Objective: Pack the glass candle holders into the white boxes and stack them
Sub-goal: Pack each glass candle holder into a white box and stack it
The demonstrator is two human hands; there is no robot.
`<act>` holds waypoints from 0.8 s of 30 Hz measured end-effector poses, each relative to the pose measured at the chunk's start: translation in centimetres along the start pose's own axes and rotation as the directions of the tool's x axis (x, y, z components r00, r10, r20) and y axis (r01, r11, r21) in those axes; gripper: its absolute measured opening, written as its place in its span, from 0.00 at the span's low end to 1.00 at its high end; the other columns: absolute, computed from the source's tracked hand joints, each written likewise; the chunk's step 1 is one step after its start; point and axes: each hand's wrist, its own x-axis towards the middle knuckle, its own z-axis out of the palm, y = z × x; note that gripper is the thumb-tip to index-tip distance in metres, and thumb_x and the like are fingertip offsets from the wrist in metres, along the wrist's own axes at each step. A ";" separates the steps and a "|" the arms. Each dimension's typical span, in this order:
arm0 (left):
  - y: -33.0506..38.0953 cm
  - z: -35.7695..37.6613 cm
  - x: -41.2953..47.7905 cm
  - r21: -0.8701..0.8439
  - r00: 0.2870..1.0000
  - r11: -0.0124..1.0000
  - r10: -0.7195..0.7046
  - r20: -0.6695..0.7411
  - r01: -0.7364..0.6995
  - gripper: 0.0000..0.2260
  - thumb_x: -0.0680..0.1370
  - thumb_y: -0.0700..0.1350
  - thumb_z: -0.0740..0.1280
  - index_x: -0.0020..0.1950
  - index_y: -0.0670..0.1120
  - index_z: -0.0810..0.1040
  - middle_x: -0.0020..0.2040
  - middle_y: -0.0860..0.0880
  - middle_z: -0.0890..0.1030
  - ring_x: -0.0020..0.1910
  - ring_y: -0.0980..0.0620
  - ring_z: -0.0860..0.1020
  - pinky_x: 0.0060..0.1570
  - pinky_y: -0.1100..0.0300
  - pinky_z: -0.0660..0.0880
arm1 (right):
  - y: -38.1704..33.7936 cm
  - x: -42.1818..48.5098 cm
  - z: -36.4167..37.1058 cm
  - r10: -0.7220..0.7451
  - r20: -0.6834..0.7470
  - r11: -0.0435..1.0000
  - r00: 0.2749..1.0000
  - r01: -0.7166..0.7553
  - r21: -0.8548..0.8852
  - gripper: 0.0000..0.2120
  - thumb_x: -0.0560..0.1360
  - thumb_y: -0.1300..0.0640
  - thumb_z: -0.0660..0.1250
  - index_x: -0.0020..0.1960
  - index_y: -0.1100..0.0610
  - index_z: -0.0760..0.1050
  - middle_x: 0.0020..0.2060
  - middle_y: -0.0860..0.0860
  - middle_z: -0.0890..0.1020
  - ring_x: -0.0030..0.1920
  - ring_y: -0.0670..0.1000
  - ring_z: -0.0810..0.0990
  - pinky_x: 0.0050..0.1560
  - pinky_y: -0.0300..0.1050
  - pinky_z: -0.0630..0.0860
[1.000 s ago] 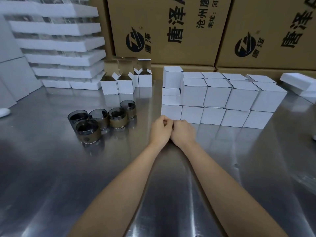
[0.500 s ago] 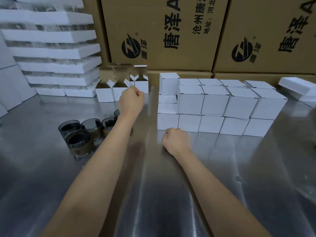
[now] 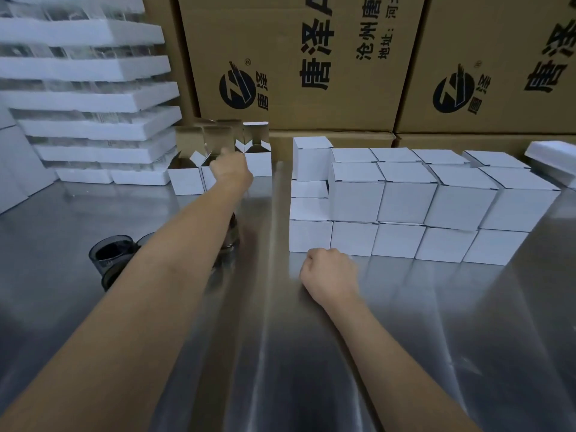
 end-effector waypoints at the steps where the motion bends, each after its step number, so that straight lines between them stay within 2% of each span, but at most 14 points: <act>1: -0.4 0.5 0.5 -0.011 1.000 1.000 -0.012 0.018 0.012 0.18 0.79 0.44 0.64 0.68 0.40 0.71 0.66 0.41 0.69 0.59 0.43 0.76 0.52 0.55 0.71 | 0.1 0.0 0.1 -0.007 0.002 1.000 1.000 0.007 -0.001 0.08 0.76 0.59 0.56 0.39 0.57 0.68 0.34 0.54 0.72 0.38 0.58 0.68 0.39 0.46 0.62; 4: -1.3 1.9 1.9 -0.060 0.996 0.998 -0.016 0.084 0.022 0.17 0.79 0.41 0.63 0.68 0.39 0.70 0.67 0.39 0.70 0.62 0.42 0.74 0.54 0.55 0.71 | 0.3 0.2 0.3 -0.023 0.015 1.000 1.000 0.023 -0.009 0.08 0.76 0.59 0.55 0.38 0.57 0.67 0.30 0.50 0.66 0.37 0.58 0.68 0.38 0.46 0.62; 6: -1.8 2.8 2.5 -0.086 0.992 0.996 0.004 0.124 0.007 0.18 0.80 0.38 0.63 0.70 0.38 0.69 0.70 0.39 0.68 0.65 0.41 0.72 0.62 0.52 0.70 | 0.4 0.5 0.4 -0.028 0.016 0.999 0.999 0.028 -0.016 0.08 0.76 0.59 0.55 0.38 0.57 0.67 0.29 0.50 0.64 0.38 0.58 0.68 0.37 0.46 0.61; 8: -2.1 3.4 2.9 -0.095 0.995 0.995 0.011 0.100 -0.001 0.19 0.79 0.36 0.64 0.70 0.37 0.69 0.71 0.39 0.65 0.66 0.40 0.71 0.65 0.50 0.69 | 0.4 0.7 0.5 -0.029 0.010 0.999 1.000 0.029 -0.023 0.08 0.76 0.59 0.55 0.38 0.57 0.67 0.29 0.49 0.64 0.38 0.57 0.68 0.36 0.46 0.60; 13: -2.2 3.6 2.8 -0.167 0.996 0.984 0.057 -0.072 -0.069 0.15 0.77 0.29 0.63 0.63 0.36 0.75 0.62 0.38 0.74 0.58 0.39 0.76 0.56 0.51 0.75 | 0.4 0.9 0.6 -0.033 -0.021 0.999 0.999 0.032 -0.026 0.08 0.75 0.59 0.56 0.38 0.57 0.67 0.29 0.50 0.65 0.36 0.58 0.68 0.35 0.47 0.59; 16: -1.6 2.6 1.2 -0.296 0.974 0.952 0.009 -0.227 -0.078 0.15 0.77 0.29 0.63 0.63 0.37 0.70 0.58 0.39 0.76 0.56 0.39 0.77 0.46 0.52 0.74 | 0.3 0.9 0.5 -0.027 -0.037 1.000 0.999 0.027 0.000 0.08 0.75 0.59 0.56 0.38 0.57 0.68 0.33 0.54 0.73 0.37 0.58 0.68 0.36 0.47 0.61; 18: -1.3 1.1 -0.6 -0.421 0.949 0.900 -0.032 -0.315 -0.110 0.14 0.77 0.29 0.63 0.61 0.39 0.70 0.55 0.40 0.76 0.53 0.42 0.77 0.44 0.54 0.73 | 0.2 0.8 0.3 -0.021 -0.033 1.000 0.999 0.021 0.008 0.08 0.75 0.60 0.55 0.38 0.57 0.68 0.33 0.54 0.72 0.37 0.59 0.68 0.37 0.47 0.62; 20: -1.1 -0.9 -2.9 -0.568 0.923 0.807 -0.082 -0.375 -0.159 0.12 0.79 0.32 0.62 0.61 0.41 0.71 0.56 0.43 0.77 0.53 0.48 0.76 0.44 0.58 0.72 | 0.1 0.6 0.1 -0.012 -0.023 1.000 1.000 0.013 0.016 0.08 0.75 0.60 0.55 0.38 0.58 0.68 0.32 0.53 0.69 0.38 0.59 0.69 0.37 0.47 0.62; 22: -0.9 -2.8 -5.9 -0.682 0.894 0.698 -0.137 -0.427 -0.219 0.10 0.81 0.37 0.61 0.62 0.42 0.72 0.58 0.46 0.77 0.55 0.50 0.75 0.45 0.61 0.69 | 0.0 0.5 0.0 -0.019 -0.026 0.999 0.999 0.020 0.034 0.08 0.75 0.61 0.55 0.37 0.58 0.67 0.34 0.55 0.72 0.38 0.59 0.69 0.37 0.47 0.63; 24: -0.6 -4.2 -9.5 -0.670 0.834 0.678 -0.153 -0.531 -0.302 0.10 0.81 0.41 0.61 0.63 0.44 0.73 0.58 0.48 0.78 0.56 0.50 0.76 0.45 0.60 0.69 | -0.1 0.4 -0.4 -0.022 -0.030 0.992 0.999 0.026 0.121 0.08 0.74 0.61 0.56 0.37 0.58 0.69 0.37 0.57 0.78 0.39 0.59 0.72 0.36 0.47 0.65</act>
